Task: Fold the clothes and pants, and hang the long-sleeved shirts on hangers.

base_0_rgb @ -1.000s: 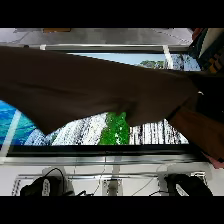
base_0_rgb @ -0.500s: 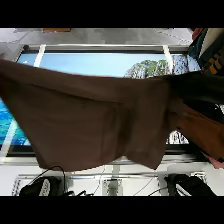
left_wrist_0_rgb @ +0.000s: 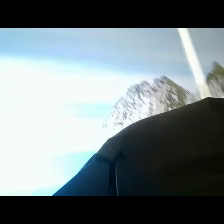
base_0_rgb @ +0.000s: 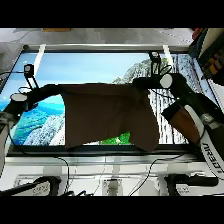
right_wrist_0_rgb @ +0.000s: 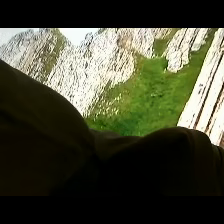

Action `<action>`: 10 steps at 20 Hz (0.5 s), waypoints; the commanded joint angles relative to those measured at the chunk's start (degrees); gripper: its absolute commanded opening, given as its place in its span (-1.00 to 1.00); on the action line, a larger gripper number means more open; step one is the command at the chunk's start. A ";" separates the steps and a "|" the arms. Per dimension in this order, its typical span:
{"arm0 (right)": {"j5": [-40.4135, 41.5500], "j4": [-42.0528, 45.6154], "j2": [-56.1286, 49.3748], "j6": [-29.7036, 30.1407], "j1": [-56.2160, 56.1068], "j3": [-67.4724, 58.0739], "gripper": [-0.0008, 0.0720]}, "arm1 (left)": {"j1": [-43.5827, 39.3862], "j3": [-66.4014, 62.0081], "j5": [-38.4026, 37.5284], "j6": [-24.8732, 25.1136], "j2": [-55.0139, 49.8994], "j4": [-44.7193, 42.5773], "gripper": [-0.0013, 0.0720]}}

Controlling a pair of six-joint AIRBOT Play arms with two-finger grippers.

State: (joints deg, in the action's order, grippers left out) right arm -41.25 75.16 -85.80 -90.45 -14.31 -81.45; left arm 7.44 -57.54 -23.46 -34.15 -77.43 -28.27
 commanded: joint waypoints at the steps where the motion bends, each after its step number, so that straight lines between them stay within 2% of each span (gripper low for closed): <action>1: 11.13 0.31 -3.10 0.00 0.04 -0.35 -0.74 | -2.08 -2.10 13.40 1.40 -3.82 1.92 -0.63; 2: 11.04 0.52 -2.99 0.00 0.31 -0.61 -0.08 | -1.97 -2.40 13.88 1.40 -3.54 1.88 0.28; 3: 9.99 0.74 -2.95 -0.07 0.79 -1.03 0.38 | -1.60 -2.43 13.79 1.14 -2.86 1.79 0.98; 5: 3.93 0.83 -2.54 -0.09 3.37 -2.05 0.38 | -0.72 -2.43 9.99 1.18 -0.52 1.75 0.99; 8: -9.86 2.05 -0.74 0.00 10.58 -2.95 0.34 | 2.89 -2.43 -2.32 0.81 4.90 -1.16 0.94; 9: -14.93 2.16 0.00 0.15 13.64 -2.95 0.33 | 5.09 -2.43 -8.46 -2.93 6.99 -4.96 0.56; 10: -19.76 2.19 0.59 1.33 16.63 -2.95 0.30 | 7.58 -2.43 -14.93 -8.15 8.61 -10.40 -0.09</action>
State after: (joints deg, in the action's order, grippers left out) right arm -47.51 76.69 -86.59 -90.39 -4.25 -83.96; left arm 10.76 -59.88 -24.21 -35.18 -72.99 -30.28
